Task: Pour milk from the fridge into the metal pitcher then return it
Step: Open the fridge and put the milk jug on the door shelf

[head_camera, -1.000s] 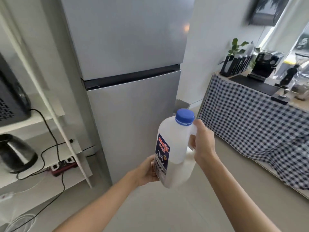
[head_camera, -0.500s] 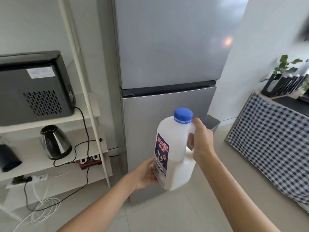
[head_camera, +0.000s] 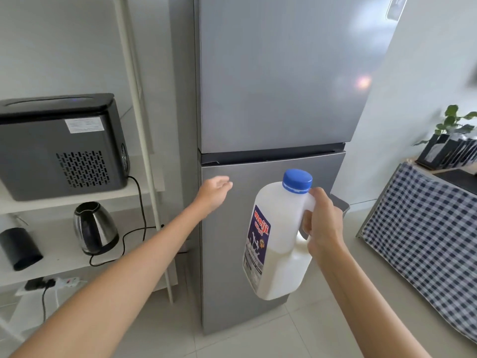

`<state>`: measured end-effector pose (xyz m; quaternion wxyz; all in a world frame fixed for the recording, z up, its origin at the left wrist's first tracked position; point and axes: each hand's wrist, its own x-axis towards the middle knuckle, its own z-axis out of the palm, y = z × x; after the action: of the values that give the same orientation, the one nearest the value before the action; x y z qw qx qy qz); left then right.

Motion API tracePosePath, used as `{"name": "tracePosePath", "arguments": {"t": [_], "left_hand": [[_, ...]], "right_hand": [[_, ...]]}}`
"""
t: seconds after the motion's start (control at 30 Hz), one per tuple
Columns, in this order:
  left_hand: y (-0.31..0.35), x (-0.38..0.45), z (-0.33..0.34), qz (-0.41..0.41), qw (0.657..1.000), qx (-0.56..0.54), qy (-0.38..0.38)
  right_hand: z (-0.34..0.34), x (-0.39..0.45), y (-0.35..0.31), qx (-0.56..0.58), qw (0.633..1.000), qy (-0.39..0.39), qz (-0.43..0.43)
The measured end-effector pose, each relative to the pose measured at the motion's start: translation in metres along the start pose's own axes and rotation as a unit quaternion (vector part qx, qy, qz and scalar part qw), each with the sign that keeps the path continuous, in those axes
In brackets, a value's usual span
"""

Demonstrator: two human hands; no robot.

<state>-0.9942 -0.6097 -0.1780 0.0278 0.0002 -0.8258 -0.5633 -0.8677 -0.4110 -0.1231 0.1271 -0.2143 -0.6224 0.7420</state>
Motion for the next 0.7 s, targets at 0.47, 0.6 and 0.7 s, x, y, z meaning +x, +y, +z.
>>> {"name": "tracePosePath", "arguments": {"t": [0.47, 0.6, 0.7], "left_hand": [[0.007, 0.074, 0.001, 0.191, 0.852, 0.487, -0.016], [0.019, 0.089, 0.008, 0.151, 0.867, 0.475, 0.012], [0.020, 0.093, 0.012, 0.145, 0.867, 0.475, 0.039]], "right_hand": [[-0.046, 0.011, 0.017, -0.013, 0.998, 0.054, 0.010], [-0.059, 0.014, 0.018, -0.027, 0.997, 0.073, 0.003], [-0.067, 0.015, 0.019, -0.026, 0.996, 0.087, 0.007]]}}
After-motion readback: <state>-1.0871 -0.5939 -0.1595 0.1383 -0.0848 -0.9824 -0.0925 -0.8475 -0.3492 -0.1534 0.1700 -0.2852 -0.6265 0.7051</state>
